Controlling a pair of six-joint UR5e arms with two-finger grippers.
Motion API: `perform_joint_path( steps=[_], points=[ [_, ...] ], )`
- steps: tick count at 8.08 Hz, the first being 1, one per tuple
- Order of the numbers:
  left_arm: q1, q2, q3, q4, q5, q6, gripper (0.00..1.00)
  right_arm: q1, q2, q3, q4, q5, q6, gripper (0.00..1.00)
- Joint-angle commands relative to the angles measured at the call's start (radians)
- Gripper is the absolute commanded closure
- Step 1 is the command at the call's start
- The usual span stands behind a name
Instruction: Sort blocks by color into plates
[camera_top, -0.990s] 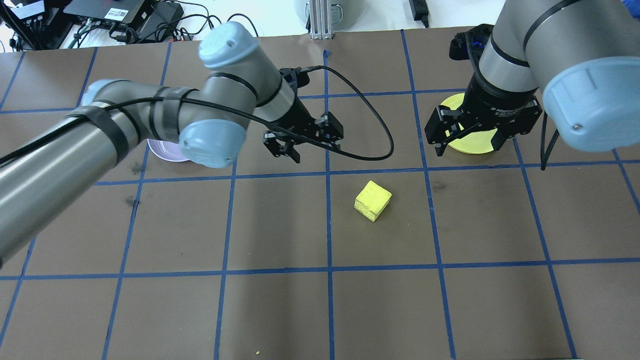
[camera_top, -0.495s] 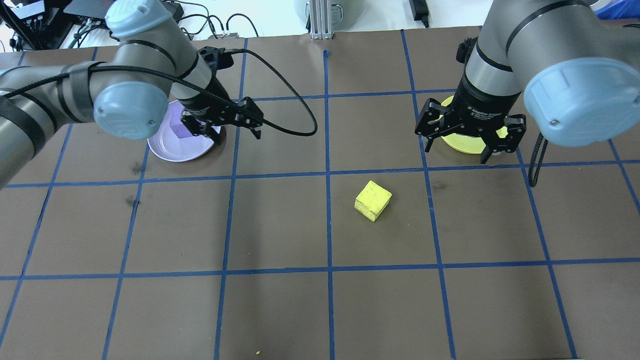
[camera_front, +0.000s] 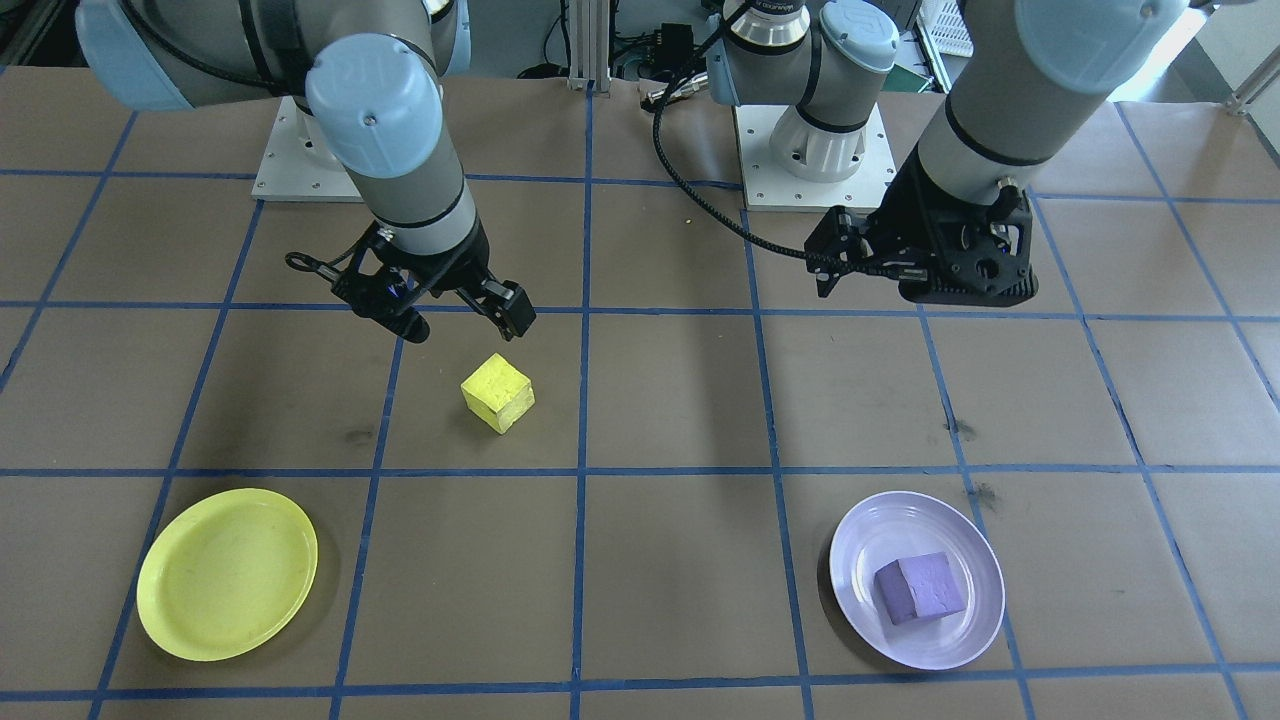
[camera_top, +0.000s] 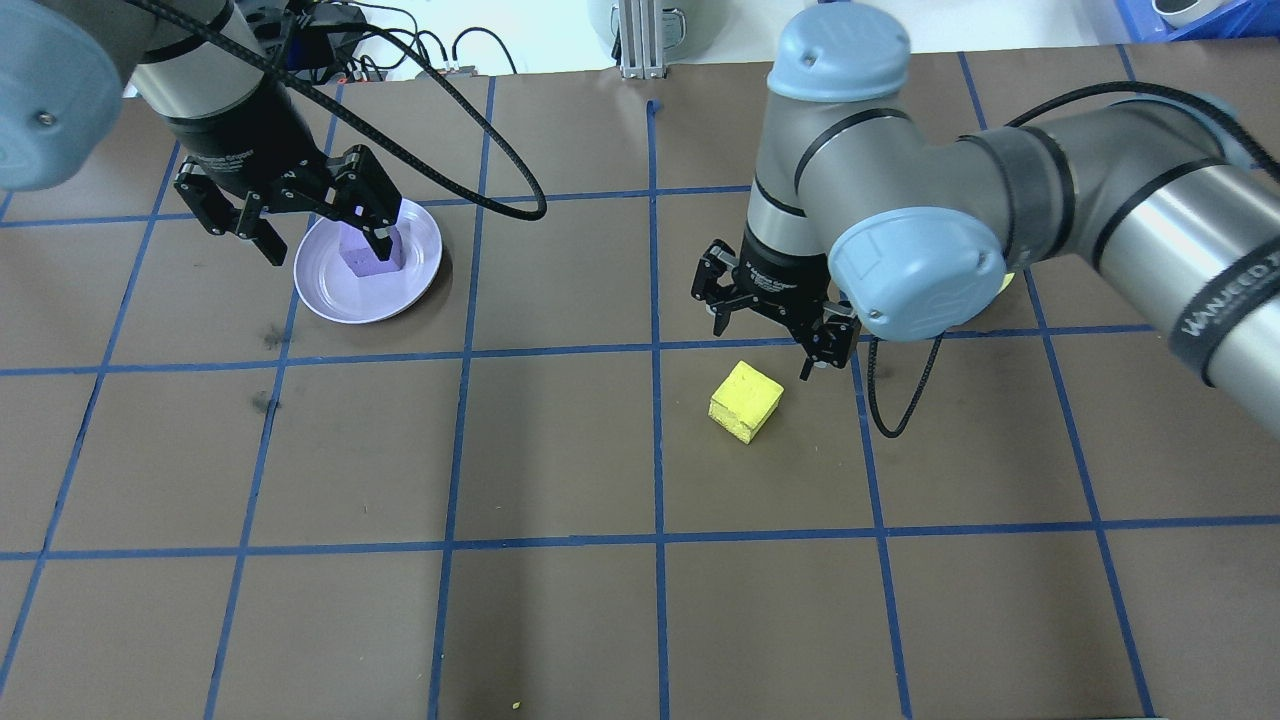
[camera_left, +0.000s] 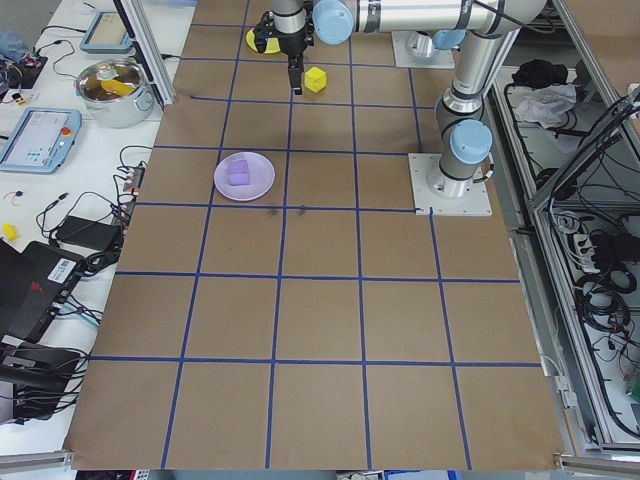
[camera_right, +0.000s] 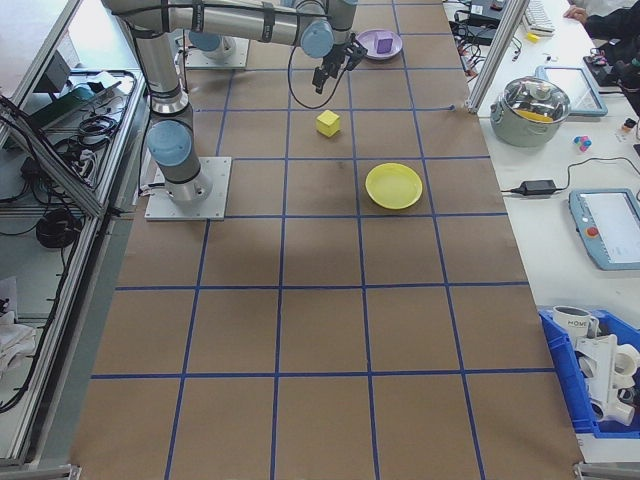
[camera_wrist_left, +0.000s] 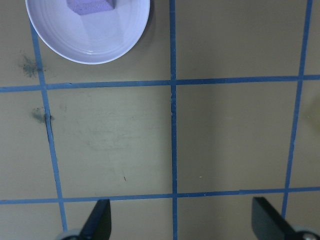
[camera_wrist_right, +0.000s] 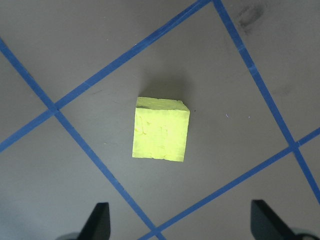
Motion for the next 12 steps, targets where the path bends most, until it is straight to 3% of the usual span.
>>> perform_joint_path(
  steps=[1,7,12],
  points=[
    [-0.004,0.063,0.009,-0.028,-0.008,0.0,0.0,0.041,0.069,0.044,-0.038,-0.077,-0.016,0.0],
    [-0.004,0.086,-0.005,-0.021,0.009,-0.008,0.0,0.037,0.209,0.058,-0.234,-0.07,-0.012,0.0],
    [-0.001,0.11,-0.029,0.033,0.009,-0.017,0.0,0.035,0.229,0.098,-0.211,-0.065,-0.015,0.0]
  ],
)
